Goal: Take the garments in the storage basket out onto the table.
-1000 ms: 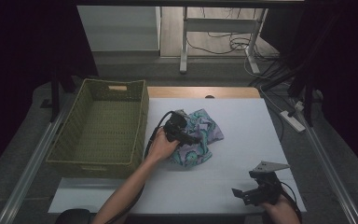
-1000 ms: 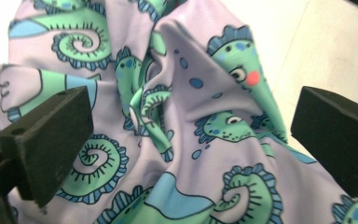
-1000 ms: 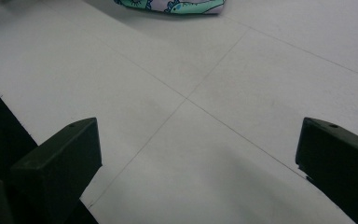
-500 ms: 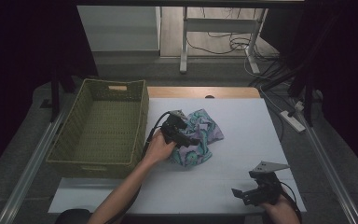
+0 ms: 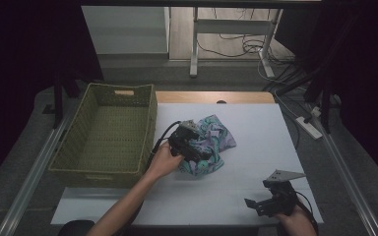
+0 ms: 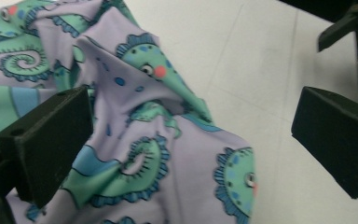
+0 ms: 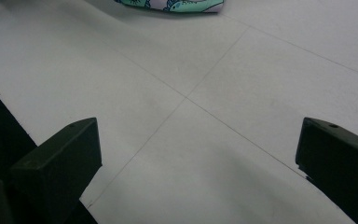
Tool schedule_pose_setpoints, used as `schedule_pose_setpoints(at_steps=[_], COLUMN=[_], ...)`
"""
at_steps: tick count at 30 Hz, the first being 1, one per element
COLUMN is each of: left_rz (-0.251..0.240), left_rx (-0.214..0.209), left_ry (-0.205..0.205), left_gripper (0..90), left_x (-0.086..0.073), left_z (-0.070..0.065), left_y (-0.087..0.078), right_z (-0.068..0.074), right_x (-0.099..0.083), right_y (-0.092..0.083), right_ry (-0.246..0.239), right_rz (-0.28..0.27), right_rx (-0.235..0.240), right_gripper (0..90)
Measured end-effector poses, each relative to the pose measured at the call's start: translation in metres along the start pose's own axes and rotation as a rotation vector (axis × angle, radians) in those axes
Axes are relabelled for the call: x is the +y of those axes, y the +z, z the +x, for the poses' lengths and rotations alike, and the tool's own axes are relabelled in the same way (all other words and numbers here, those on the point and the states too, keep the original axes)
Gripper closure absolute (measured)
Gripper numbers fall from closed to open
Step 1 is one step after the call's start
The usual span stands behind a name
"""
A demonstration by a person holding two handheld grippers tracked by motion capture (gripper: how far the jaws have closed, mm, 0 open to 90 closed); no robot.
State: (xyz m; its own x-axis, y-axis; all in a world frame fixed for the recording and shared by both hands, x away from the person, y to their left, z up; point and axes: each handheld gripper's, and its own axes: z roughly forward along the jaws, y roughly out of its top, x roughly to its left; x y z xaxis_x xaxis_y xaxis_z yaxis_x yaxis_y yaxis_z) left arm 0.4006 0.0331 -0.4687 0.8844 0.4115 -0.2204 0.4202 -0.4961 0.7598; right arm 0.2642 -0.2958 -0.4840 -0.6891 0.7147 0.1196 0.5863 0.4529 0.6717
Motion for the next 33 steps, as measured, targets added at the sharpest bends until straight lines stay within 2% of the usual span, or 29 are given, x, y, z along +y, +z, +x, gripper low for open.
schedule_pose_setpoints(at_steps=[3, 6, 13, 20, 27, 33], left_rz=[-0.016, -0.010, -0.030, -0.033, -0.022, -0.006], left_rx=[-0.006, -0.007, -0.031, -0.029, -0.042, -0.032], left_ry=[-0.009, -0.015, -0.054, -0.070, -0.074, -0.041], left_gripper=[0.0, 0.0, 0.0, 0.0, 0.0, 0.0], left_x=[-0.005, -0.009, -0.019, -0.025, -0.032, -0.035], left_z=[-0.002, -0.003, -0.008, -0.012, -0.017, -0.027], left_y=[-0.002, -0.004, -0.008, -0.010, -0.013, -0.018], right_z=[0.000, 0.000, 0.001, 0.002, 0.003, 0.003], right_x=[0.000, 0.000, 0.000, 0.000, 0.000, -0.001], right_y=[0.000, 0.000, -0.001, -0.001, -0.001, -0.002], right_ry=[-0.001, -0.001, -0.009, -0.018, -0.024, -0.026], right_rz=[0.001, 0.000, -0.004, -0.008, -0.009, -0.015], right_rx=[-0.001, -0.002, -0.002, -0.006, -0.006, -0.005], right_gripper=[0.6, 0.6, 0.6, 0.6, 0.6, 0.6])
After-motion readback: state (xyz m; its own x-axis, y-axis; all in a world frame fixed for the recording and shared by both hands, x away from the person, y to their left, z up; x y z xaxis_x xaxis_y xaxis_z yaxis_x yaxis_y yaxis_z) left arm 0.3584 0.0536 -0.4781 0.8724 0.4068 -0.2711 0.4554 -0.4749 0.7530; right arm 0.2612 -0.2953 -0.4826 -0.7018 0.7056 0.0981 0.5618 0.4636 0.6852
